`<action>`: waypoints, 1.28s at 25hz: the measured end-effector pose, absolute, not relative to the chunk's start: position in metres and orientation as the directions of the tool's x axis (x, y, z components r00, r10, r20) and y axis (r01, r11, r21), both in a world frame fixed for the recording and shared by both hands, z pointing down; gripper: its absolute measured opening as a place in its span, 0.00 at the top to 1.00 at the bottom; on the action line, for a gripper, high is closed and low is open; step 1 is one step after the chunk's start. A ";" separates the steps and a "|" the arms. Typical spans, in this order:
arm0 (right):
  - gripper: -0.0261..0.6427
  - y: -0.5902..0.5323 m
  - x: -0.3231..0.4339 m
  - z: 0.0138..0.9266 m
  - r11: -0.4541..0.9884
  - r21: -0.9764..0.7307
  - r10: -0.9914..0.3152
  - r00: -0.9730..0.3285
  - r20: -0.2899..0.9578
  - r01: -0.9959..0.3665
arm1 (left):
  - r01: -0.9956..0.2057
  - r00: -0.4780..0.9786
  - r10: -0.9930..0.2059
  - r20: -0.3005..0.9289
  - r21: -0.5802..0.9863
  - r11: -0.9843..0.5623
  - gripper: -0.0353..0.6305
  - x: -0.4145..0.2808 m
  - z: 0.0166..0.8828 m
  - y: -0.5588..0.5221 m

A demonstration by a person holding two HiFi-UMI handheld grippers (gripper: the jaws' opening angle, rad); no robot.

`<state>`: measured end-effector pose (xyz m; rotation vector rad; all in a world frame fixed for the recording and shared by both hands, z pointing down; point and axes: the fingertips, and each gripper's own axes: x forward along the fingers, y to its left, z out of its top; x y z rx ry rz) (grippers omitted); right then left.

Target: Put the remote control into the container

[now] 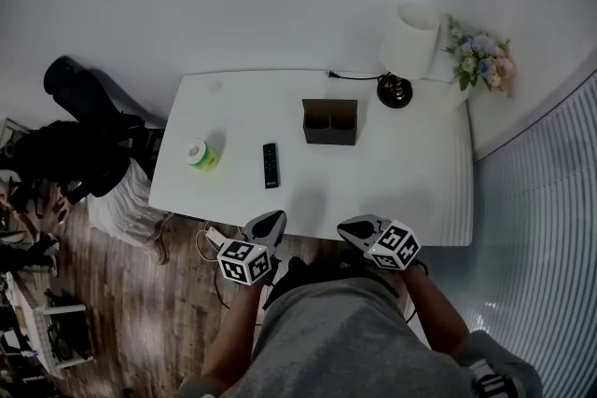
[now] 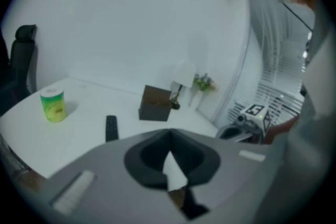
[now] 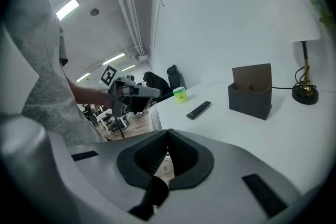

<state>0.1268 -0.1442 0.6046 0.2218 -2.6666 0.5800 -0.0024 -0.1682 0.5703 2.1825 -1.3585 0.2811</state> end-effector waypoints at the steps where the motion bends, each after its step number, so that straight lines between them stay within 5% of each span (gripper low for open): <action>1: 0.94 -0.145 0.128 0.605 0.900 -0.365 -0.068 -0.906 0.417 -0.236 | -0.886 0.449 -0.765 0.463 0.345 -0.311 0.95 -0.006 0.576 -0.175; 9: 0.94 -0.144 0.139 0.614 0.881 -0.389 -0.077 -0.894 0.441 -0.268 | -0.957 0.289 -0.668 0.686 0.211 -0.198 0.95 -0.047 0.624 -0.222; 19: 0.94 -0.165 0.136 0.623 0.847 -0.409 -0.120 -0.872 0.474 -0.338 | -0.872 0.484 -0.408 0.774 0.467 -0.149 0.94 -0.056 0.677 -0.260; 21: 0.94 -0.171 0.132 0.622 0.845 -0.407 -0.127 -0.870 0.476 -0.346 | -0.841 0.529 -0.366 0.766 0.530 -0.108 0.68 -0.054 0.688 -0.263; 23: 0.94 -0.176 0.129 0.622 0.845 -0.406 -0.130 -0.870 0.476 -0.349 | -0.846 0.521 -0.345 0.781 0.525 -0.089 0.58 -0.057 0.696 -0.266; 32: 0.94 -0.194 0.119 0.627 0.839 -0.412 -0.131 -0.866 0.482 -0.356 | -0.918 0.397 -0.301 0.867 0.378 -0.122 0.44 -0.077 0.720 -0.291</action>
